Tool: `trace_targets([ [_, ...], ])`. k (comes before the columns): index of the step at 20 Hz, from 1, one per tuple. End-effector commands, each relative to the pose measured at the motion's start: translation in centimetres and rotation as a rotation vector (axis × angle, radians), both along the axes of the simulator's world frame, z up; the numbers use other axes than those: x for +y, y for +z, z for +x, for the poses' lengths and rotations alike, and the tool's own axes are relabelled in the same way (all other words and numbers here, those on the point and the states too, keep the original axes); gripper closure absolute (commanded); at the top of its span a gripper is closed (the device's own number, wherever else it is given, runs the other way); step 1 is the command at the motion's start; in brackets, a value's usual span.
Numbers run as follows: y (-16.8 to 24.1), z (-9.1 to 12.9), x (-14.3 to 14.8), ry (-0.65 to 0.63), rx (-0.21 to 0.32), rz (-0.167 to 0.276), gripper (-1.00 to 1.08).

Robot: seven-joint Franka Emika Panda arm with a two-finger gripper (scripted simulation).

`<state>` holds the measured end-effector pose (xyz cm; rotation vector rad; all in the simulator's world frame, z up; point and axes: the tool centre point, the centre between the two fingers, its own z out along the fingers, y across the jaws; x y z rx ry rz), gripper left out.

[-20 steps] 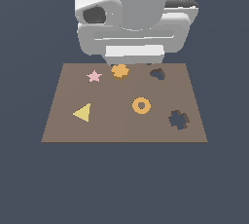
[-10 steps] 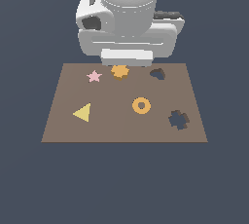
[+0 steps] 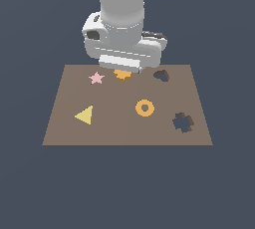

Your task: Insert a designated object into the corresponding slot on a board.

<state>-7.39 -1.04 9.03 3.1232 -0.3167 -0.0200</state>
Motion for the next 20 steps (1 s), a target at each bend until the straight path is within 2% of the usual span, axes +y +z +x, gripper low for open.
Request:
trace_targets([
  [1, -1.3, -0.9, -0.3, -0.038, -0.005, -0.001, -0.92],
  [9, -3.8, -2.5, -0.6, -0.108, -0.013, -0.001, -0.92],
  [20, -4.1, -2.5, -0.6, -0.113, -0.013, 0.0, -0.92],
])
